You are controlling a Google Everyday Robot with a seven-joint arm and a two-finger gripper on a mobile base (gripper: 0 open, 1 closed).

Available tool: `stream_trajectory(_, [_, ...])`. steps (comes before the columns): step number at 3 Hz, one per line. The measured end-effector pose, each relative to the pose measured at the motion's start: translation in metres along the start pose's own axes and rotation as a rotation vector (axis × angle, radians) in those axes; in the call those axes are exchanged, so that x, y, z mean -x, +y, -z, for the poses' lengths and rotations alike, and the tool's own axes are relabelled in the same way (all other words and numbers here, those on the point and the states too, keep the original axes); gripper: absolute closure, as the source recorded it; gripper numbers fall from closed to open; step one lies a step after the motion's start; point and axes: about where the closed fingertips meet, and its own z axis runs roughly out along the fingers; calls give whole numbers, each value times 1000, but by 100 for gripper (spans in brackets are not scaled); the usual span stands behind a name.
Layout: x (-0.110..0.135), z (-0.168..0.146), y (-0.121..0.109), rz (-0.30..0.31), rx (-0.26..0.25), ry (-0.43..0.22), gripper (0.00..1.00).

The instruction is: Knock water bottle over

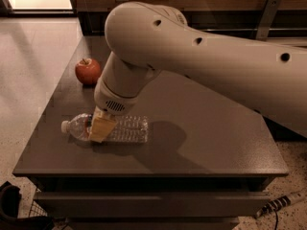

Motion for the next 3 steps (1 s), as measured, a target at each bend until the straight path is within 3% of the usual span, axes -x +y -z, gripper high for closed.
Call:
stream_trajectory(2, [2, 3, 2, 5, -7, 1, 39])
stream_trajectory(3, [3, 6, 3, 9, -12, 1, 8])
